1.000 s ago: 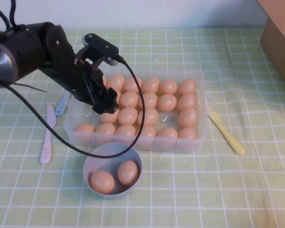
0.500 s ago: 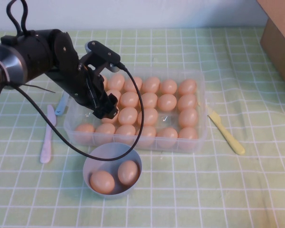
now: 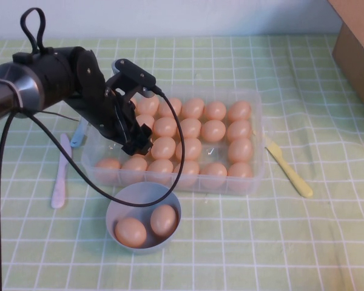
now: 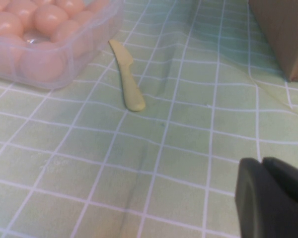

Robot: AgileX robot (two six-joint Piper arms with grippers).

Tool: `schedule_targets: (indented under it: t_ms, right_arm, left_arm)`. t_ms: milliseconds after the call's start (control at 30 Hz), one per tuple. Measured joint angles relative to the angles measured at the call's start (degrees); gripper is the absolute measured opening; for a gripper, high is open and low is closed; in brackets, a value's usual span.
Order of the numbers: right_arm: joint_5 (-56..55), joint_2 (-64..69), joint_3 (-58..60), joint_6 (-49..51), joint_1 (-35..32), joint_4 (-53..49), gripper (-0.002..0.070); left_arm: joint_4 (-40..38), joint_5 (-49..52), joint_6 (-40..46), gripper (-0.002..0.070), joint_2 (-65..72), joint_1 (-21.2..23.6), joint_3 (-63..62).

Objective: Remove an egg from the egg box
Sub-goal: Pick up the egg from the plastic box

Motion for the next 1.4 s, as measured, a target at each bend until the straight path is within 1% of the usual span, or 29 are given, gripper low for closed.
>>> schedule_targets:
  t_ms: [1067,1400]
  right_arm:
    - [0.0,0.0,0.0,0.0,0.0,0.0,-0.0017]
    - [0.0,0.0,0.0,0.0,0.0,0.0,-0.0017]
  left_arm:
    - [0.9,-3.9,0.0,0.0459,3.2,0.0,0.0]
    - [0.8,-3.9,0.0,0.0433,3.2,0.0,0.0]
